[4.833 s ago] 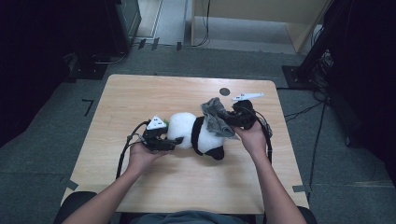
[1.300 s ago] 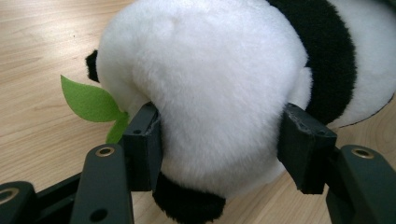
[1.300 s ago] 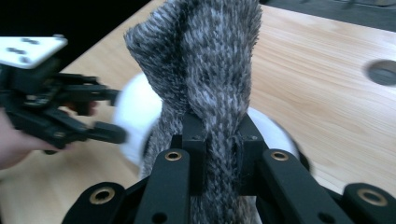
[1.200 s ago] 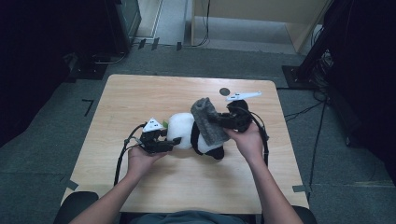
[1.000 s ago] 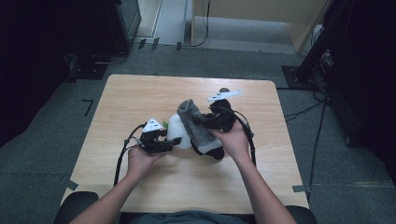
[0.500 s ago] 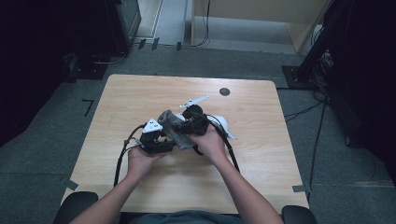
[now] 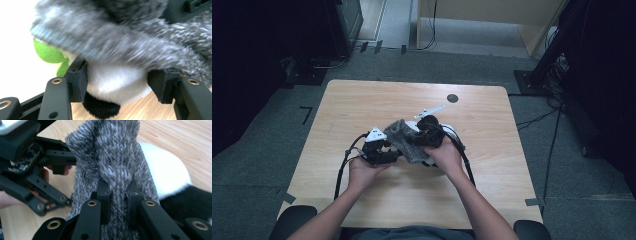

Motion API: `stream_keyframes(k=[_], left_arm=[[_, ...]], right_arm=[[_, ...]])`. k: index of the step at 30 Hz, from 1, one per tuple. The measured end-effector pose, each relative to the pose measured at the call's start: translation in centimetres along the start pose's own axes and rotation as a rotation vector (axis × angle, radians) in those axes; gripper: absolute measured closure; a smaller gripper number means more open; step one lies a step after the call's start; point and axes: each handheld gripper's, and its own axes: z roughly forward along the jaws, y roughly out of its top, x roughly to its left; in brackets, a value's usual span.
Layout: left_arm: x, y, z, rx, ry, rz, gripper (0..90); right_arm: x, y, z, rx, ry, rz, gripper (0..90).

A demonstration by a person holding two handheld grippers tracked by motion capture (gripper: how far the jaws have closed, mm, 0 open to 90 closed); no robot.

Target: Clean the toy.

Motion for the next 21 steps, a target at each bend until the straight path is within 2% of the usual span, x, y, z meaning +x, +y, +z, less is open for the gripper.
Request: stream_keyframes(k=[6,21], left_arm=[[0.0,0.0,0.0,-0.003,-0.005,-0.003,39.9],[-0.1,0.1,-0.1,-0.006,-0.008,-0.006,42.8]], right_arm=[[-1.1,-1.3,-1.8,-0.004,-0.020,0.030,78.9],[-3.2,-3.9,-6.5,-0.039,-0.071,0.051,79.3]])
